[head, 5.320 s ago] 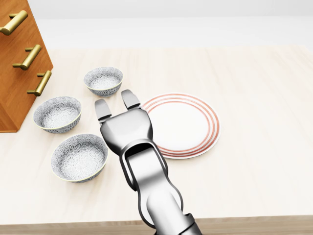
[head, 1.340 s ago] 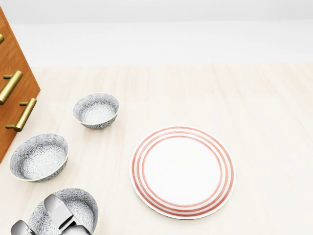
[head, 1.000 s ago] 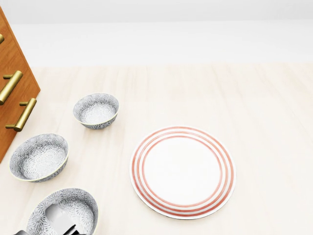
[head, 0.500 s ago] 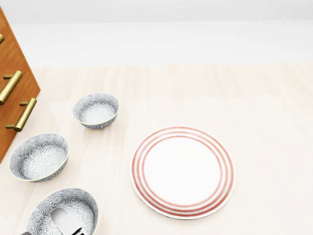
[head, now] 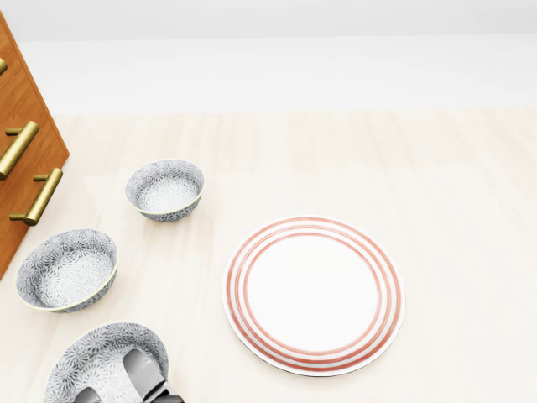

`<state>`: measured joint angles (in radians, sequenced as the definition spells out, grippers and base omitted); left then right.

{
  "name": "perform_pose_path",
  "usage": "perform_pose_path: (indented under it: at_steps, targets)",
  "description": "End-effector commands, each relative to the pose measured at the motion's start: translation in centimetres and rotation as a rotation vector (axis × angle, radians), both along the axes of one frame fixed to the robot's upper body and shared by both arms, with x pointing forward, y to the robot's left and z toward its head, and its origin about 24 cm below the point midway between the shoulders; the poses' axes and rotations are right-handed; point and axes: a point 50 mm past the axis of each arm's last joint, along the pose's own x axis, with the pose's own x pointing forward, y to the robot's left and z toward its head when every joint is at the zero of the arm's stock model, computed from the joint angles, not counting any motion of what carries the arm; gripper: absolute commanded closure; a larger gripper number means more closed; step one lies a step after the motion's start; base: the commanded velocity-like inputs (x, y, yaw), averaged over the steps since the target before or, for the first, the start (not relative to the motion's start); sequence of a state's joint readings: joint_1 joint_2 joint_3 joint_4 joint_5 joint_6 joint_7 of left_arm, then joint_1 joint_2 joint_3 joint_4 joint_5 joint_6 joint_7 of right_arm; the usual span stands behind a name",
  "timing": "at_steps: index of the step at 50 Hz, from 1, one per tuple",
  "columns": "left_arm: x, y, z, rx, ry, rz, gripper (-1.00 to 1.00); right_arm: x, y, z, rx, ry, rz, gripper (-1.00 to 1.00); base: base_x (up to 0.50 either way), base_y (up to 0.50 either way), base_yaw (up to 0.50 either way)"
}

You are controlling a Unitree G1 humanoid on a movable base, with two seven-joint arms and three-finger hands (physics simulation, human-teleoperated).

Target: Put the bowl at the front on the plate.

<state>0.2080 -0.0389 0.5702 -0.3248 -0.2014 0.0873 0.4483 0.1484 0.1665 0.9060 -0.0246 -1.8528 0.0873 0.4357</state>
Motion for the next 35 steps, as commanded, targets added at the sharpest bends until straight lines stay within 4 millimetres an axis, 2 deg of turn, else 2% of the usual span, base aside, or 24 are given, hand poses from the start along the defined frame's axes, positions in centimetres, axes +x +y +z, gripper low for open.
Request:
perform_pose_path:
  at_steps: [1, 5, 9, 12, 22, 31, 35]
  targets:
    - [0.0, 0.0, -0.1, -0.002, 0.004, -0.002, -1.00, 0.8, 0.0, -1.1, 0.014, 0.046, -0.024, -1.00, 0.00, 0.00, 0.00]
    - [-0.1, 0.0, 0.2, 0.006, -0.007, -0.001, -1.00, 1.3, 0.2, -1.1, 0.033, 0.062, -0.028, -1.00, 0.00, 0.00, 0.00]
    - [0.1, 0.0, -0.3, -0.007, 0.012, -0.004, -1.00, 1.8, 0.6, -1.0, 0.069, 0.084, -0.030, -1.00, 0.00, 0.00, 0.00]
    - [-0.2, 0.0, 0.2, 0.005, -0.006, -0.002, -1.00, 2.0, 0.9, -1.1, 0.067, 0.095, -0.028, -1.00, 0.00, 0.00, 0.00]
    - [-0.1, 0.0, 0.2, 0.003, -0.006, -0.002, -1.00, 2.9, 1.6, -1.5, 0.050, 0.124, -0.036, -1.00, 0.00, 0.00, 0.00]
    - [-0.1, 0.0, 0.3, 0.007, -0.011, -0.001, -1.00, 1.5, 1.7, -2.6, 0.010, 0.191, -0.013, -1.00, 0.00, 0.00, 0.00]
    - [0.1, 0.0, -0.3, -0.007, 0.009, -0.004, -1.00, 1.1, 1.8, -3.2, 0.009, 0.228, -0.008, -1.00, 0.00, 0.00, 0.00]
